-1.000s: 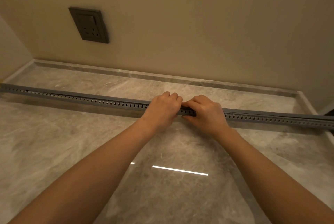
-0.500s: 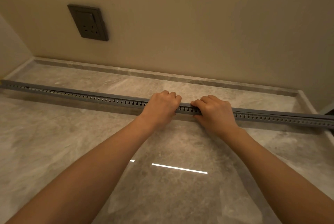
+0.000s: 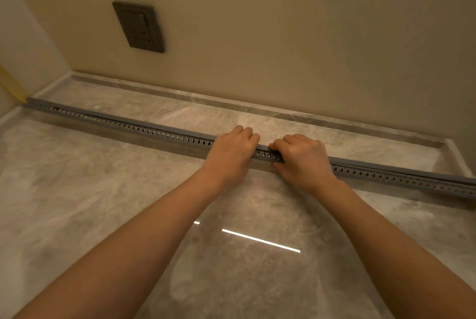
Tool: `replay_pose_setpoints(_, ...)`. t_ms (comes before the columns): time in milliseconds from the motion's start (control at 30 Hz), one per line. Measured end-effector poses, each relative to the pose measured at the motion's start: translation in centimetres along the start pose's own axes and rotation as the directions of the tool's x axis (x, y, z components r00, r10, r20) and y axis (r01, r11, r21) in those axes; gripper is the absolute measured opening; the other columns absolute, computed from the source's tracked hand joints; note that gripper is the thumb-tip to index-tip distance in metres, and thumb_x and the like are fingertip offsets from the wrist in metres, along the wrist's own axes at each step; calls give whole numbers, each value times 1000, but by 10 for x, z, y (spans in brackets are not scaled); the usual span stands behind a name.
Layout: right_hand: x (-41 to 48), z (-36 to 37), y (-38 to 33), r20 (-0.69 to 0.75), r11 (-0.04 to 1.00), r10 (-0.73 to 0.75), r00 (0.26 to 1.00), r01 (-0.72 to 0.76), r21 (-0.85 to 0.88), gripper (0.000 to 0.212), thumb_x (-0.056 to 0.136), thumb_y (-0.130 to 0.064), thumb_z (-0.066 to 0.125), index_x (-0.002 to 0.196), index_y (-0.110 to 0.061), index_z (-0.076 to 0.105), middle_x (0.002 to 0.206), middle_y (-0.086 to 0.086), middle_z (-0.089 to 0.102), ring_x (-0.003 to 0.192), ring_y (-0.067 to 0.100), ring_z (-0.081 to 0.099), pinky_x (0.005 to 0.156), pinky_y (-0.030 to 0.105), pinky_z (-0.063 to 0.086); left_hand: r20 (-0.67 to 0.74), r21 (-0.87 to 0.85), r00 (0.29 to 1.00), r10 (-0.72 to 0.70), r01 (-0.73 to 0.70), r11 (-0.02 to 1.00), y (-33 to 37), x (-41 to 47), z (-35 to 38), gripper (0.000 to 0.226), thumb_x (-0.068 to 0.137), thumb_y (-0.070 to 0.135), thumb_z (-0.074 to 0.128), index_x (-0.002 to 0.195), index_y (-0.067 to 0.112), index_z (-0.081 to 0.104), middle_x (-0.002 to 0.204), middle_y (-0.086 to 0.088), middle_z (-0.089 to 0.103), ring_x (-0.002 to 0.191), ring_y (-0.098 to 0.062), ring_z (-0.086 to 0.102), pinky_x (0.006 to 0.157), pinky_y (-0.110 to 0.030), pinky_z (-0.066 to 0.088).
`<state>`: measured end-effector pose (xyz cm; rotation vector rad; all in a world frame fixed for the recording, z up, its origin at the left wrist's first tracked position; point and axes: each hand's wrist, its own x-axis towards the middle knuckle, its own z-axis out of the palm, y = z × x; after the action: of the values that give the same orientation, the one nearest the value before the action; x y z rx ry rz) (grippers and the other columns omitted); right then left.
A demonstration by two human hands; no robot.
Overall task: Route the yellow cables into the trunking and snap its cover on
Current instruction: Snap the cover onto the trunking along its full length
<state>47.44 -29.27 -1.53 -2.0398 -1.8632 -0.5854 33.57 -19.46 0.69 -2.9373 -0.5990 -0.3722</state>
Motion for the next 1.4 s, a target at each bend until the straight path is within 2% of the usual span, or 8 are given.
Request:
replay_pose_setpoints(100,-1,2,1,-9,1000,-7,1000,7,19,23,56,-17,83,73,-13,68,60,2,61,52,24,57,40,26,38,-24,-19,1000,12,-13,1000,13,1,2,40,39,13,89,65,10,59,61,-3,58,53,-21,57,39,-22,34)
replay_pose_setpoints(300,-5,2,3,20,1000,-14,1000,14,14,19,64,-25,79,75,-15,67,64,1,62,57,23,58,42,25,36,22,56,999,38,-39,998,18,4,-2,38,44,20,92,60,10,59,56,-4,58,48,-21,57,35,-20,31)
replay_pose_setpoints(367,-5,-1,1,36,1000,8,999,-8,0,19,66,-24,78,78,-14,67,67,3,62,62,24,58,44,24,31,74,52,995,62,-66,996,19,5,-6,28,63,19,84,74,5,62,71,-9,63,64,-26,62,42,-26,34)
replay_pose_setpoints(433,-8,-3,0,45,1000,26,999,-26,-1,18,68,-19,75,83,-13,68,71,4,62,66,25,58,46,24,28,129,120,992,17,-33,992,22,8,-3,24,89,25,59,102,6,57,102,-9,60,96,-27,59,58,-32,34)
replay_pose_setpoints(533,-13,-6,3,60,1000,27,998,-26,-12,23,67,-8,74,89,-13,69,75,3,63,69,25,58,46,25,31,189,193,982,3,-40,980,26,10,-7,33,96,35,44,117,11,49,118,-4,54,109,-22,51,70,-31,38)
replay_pose_setpoints(800,-29,-24,26,116,987,77,990,-60,-147,33,53,-11,83,82,-16,69,68,1,62,61,24,58,42,24,32,169,146,985,42,-67,987,26,17,-8,34,94,39,46,113,11,52,116,-4,56,106,-22,51,70,-32,39)
replay_pose_setpoints(1033,-35,-28,28,125,975,174,977,-154,-158,32,55,-21,86,82,-14,70,70,2,65,64,25,62,45,27,39,157,124,981,110,-130,984,18,19,-5,33,95,37,44,110,10,56,115,-4,57,106,-22,52,64,-30,31)
replay_pose_setpoints(1400,-21,-33,33,158,980,168,973,-148,-134,37,47,-24,86,79,-14,72,62,2,65,54,25,63,42,27,46,97,-35,977,192,-189,981,13,34,-1,25,88,33,49,99,13,60,102,-3,59,96,-23,55,63,-31,32)
